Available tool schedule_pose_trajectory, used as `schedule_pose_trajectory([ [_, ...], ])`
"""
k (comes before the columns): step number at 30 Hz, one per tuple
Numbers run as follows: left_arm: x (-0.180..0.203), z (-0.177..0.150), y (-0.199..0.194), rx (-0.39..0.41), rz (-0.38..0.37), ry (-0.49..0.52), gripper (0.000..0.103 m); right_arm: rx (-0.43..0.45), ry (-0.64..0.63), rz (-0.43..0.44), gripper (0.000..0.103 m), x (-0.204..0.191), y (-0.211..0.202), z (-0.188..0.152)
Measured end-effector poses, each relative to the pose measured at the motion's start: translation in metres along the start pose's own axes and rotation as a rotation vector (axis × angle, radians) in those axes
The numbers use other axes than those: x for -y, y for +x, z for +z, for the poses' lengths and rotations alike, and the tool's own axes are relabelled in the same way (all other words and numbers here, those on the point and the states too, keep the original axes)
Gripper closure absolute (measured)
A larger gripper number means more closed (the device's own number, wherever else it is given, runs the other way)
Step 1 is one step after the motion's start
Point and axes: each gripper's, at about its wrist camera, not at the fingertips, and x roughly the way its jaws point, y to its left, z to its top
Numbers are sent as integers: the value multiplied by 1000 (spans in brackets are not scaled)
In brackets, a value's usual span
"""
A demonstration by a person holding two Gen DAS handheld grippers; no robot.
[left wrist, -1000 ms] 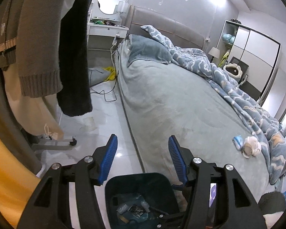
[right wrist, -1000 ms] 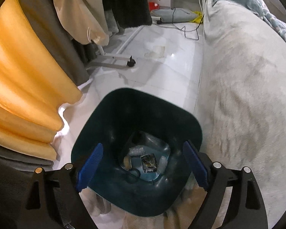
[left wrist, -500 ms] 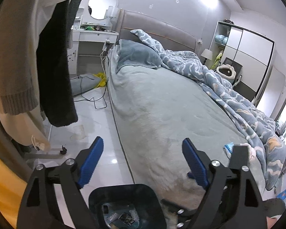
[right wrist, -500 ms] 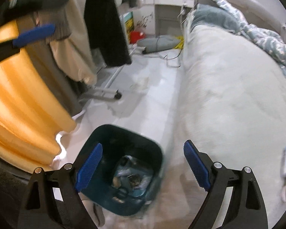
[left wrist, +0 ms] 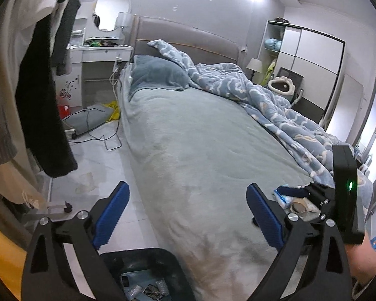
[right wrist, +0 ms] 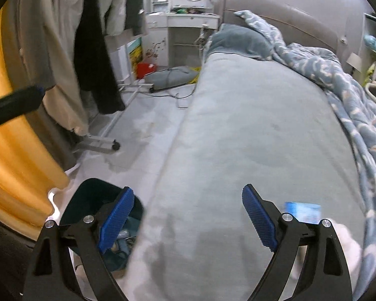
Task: Collect trash
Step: 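Move both open tools back to the tape core and sock on the bed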
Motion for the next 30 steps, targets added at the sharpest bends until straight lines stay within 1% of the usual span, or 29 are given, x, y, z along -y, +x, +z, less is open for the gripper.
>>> schedule_pose_trajectory([
  [2, 8, 1, 5, -4, -9, 8, 7, 7, 28, -11, 14, 20, -4, -1],
  [7, 29, -1, 20, -26, -25, 40, 7, 22, 84, -5, 14, 57, -13, -3],
  [15, 58, -11, 43, -73, -72, 78, 7, 15, 150, -1, 14, 101, -23, -12],
  [17, 65, -14, 47, -79, -85, 99, 7, 17, 157, -1, 14, 113, -26, -14],
  [21, 89, -22, 58, -102, -136, 152, 7, 17, 150, 10, 14, 128, -29, -16],
  [26, 119, -36, 71, -135, -184, 245, 7, 0, 165, 55, 14, 151, -27, -22],
  [30, 138, -44, 82, -161, -223, 286, 7, -13, 176, 80, 14, 161, -25, -26],
])
